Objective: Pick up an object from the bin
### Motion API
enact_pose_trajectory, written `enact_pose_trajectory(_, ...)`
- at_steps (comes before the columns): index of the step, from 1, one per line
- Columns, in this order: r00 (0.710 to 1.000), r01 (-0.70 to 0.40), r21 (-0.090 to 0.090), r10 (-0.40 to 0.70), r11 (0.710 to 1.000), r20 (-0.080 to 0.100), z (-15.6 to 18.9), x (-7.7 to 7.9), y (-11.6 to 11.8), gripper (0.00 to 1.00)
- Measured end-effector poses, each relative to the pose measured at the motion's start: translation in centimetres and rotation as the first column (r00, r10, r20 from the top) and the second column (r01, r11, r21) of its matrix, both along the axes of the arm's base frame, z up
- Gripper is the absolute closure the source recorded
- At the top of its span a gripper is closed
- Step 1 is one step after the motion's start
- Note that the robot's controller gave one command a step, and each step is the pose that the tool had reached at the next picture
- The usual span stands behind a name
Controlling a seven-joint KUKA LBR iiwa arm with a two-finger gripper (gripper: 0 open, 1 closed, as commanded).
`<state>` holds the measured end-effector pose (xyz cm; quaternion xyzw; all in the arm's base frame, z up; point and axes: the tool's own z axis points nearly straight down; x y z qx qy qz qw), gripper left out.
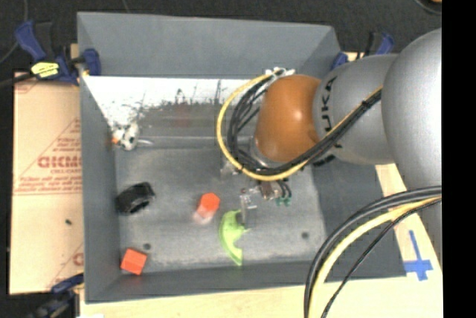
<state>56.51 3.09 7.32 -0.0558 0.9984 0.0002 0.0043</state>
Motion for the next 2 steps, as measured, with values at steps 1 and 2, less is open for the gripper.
enact_pose_trajectory(1, 0.972, -0.235, -0.003, 0.235, 0.972, 0.001, -0.1, -1.0, 1.4, 0.00)
enact_pose_trajectory(2, 0.885, -0.466, -0.004, 0.466, 0.885, -0.002, -0.2, -2.6, 1.1, 1.00)
